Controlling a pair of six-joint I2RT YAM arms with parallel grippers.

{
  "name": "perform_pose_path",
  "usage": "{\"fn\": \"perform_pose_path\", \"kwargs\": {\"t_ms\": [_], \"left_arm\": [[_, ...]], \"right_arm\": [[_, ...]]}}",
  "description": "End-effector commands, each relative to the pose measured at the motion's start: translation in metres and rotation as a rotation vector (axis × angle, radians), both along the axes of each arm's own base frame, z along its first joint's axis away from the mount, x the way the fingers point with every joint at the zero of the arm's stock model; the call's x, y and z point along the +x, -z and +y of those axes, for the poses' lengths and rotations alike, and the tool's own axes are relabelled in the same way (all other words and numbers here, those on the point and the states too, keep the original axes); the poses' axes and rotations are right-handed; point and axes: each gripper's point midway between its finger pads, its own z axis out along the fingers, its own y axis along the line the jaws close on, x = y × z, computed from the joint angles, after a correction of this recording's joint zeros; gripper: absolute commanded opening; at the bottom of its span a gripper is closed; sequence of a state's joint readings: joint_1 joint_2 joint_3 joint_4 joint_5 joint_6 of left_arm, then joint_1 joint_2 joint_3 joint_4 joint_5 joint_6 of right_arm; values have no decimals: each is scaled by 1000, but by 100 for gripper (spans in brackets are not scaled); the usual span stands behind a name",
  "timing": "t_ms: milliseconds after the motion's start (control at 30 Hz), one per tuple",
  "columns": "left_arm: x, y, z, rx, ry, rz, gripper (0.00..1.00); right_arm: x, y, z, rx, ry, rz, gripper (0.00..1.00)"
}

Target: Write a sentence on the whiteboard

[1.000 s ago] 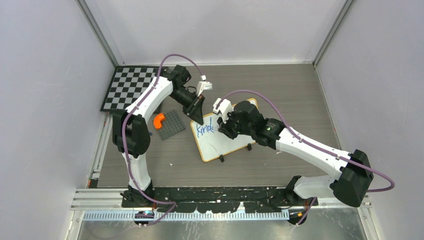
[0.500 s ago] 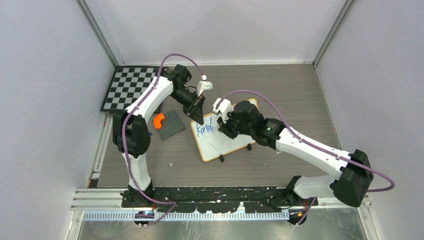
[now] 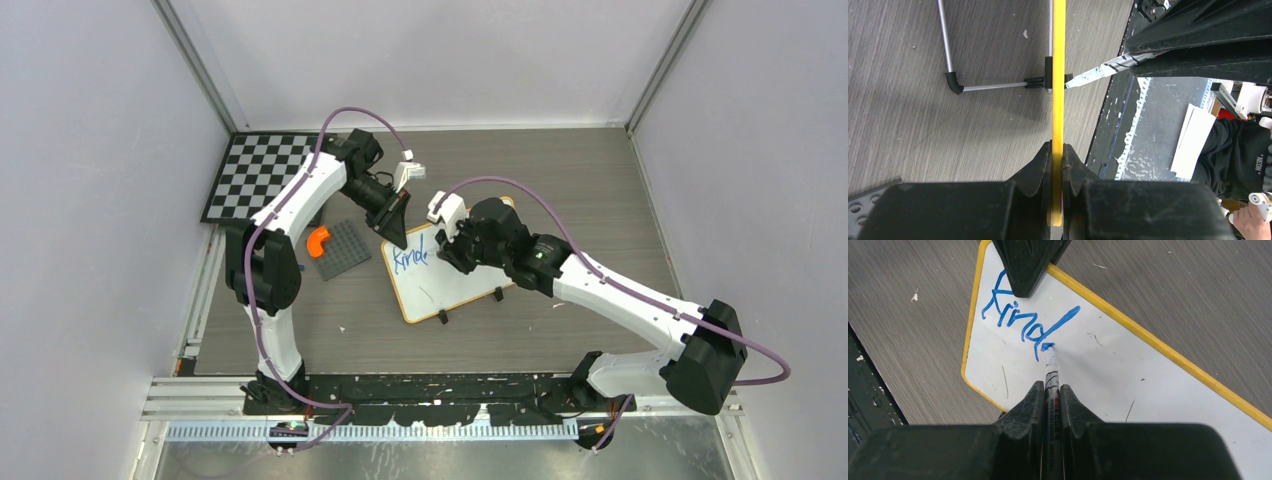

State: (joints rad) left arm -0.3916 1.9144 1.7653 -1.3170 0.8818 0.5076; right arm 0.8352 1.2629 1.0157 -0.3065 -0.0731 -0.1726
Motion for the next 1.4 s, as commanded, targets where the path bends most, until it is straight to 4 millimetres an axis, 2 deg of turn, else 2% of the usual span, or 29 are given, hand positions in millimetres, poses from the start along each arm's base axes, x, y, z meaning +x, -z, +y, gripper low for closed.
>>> {"fn": "perform_pose_path", "kwargs": {"t_ms": [0,300,733,867,1000,1200,1367], "left_arm": [[-2,-10,-9,-32,25,-6,0],[-3,-11,-8,-29,24,-11,0],[-2,-10,-9,-30,24,-8,0],[-1,-10,-9,-30,24,-7,0],[-1,-10,-9,-31,24,-7,0],[-3,-10,-9,-30,26,-2,0],[-3,-10,-9,-30,31,-4,0]], "right_arm": [[22,-48,-1,97,63,-119,0],[20,-41,-10,69,74,-113,0],[3,-5,-14,13,28,-20,0],[-1,0,-14,4,13,-8,0],[-4,-7,-13,9,1,-11,0],[-6,-41,-11,85,6,-46,0],[2,-43,-11,89,35,-65,0]]}}
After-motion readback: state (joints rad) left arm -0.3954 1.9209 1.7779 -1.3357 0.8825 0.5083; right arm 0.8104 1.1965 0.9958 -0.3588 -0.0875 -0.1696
